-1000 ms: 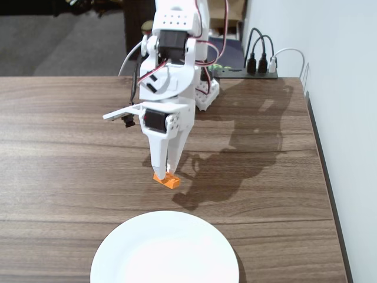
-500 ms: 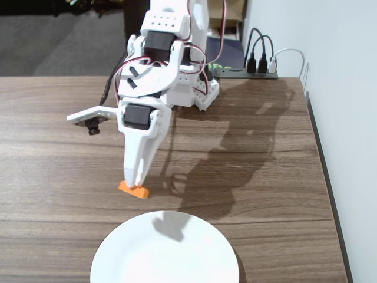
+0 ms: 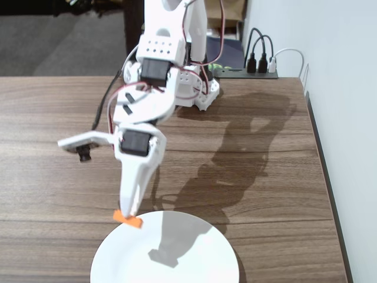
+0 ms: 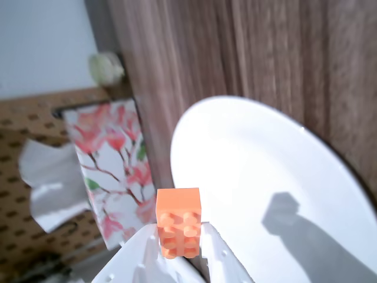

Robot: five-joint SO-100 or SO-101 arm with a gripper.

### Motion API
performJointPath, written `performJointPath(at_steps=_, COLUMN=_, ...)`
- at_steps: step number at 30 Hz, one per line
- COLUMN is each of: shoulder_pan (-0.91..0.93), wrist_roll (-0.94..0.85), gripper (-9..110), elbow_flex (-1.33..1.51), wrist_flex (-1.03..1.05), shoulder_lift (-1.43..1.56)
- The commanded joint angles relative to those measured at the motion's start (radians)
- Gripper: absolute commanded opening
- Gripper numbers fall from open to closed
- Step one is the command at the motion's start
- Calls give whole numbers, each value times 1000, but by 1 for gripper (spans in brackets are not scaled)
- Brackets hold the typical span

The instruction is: Grasp a lego block and put it on the plate.

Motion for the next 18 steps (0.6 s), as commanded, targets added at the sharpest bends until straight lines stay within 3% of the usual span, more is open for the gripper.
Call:
performJointPath(at_steps=1, shoulder_pan=-35, wrist_roll=-6, gripper=4, elbow_flex=-66, wrist_flex=-29, shoulder_lift=-40)
performJointPath(at_steps=18, shoulder_pan=-97, wrist_roll=-3, gripper=5, elbow_flex=-121, wrist_flex=-41, shoulder_lift=-225)
